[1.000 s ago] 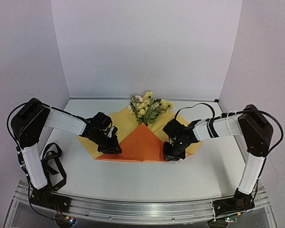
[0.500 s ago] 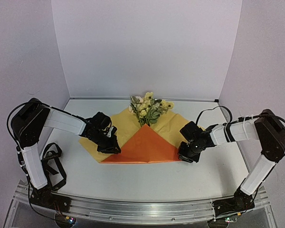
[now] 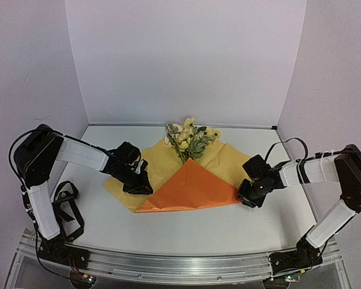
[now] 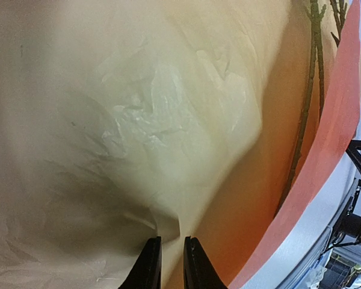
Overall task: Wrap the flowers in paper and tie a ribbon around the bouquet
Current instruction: Press the fold line on the 1/4-folded wrapping paper, then pick up the one-fourth-folded wrapping paper from the center of the board.
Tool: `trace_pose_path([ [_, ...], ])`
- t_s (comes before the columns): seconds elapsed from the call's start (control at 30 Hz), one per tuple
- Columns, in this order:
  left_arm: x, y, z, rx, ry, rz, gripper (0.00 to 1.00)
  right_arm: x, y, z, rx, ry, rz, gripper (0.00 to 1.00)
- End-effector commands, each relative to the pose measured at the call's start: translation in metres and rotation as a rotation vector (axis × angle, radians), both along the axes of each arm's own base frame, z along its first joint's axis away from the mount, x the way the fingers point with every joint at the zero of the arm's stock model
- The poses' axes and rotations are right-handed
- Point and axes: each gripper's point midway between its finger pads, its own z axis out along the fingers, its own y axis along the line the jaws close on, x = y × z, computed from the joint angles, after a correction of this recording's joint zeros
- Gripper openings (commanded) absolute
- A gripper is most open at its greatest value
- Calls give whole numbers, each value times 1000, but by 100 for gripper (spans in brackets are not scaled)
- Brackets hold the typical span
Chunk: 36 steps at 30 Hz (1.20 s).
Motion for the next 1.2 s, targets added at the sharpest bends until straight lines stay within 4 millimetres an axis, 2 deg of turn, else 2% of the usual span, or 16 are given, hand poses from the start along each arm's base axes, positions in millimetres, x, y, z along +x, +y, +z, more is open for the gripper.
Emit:
trace_pose_path([
  [0.0, 10, -5, 18, -31, -66, -25, 18, -2, -3, 8, 11, -4, -15, 29],
  [0.17, 25, -8, 75, -44, -212, -48, 28, 1, 3, 12, 42, -6, -14, 29],
  [0.27, 23, -11, 105, -44, -284, -68, 31, -1, 1, 16, 43, -19, -19, 29],
  [0.4, 4, -27, 120, -77, -296, -137, 30, -7, -12, 17, 8, -44, -28, 36],
  [0.63, -40, -55, 87, -101, -180, -270, 21, -15, -25, 7, -37, -55, -18, 46],
  [0.7, -48, -58, 76, -96, -156, -292, 19, -14, -27, 5, -38, -71, -20, 48],
  [0.93, -47, -54, 31, -21, -96, -272, 16, 1, -27, -5, 12, -136, -64, 51],
  [1.17, -49, -50, 11, 7, -66, -265, 16, 0, -34, -17, 21, -129, -113, 50],
])
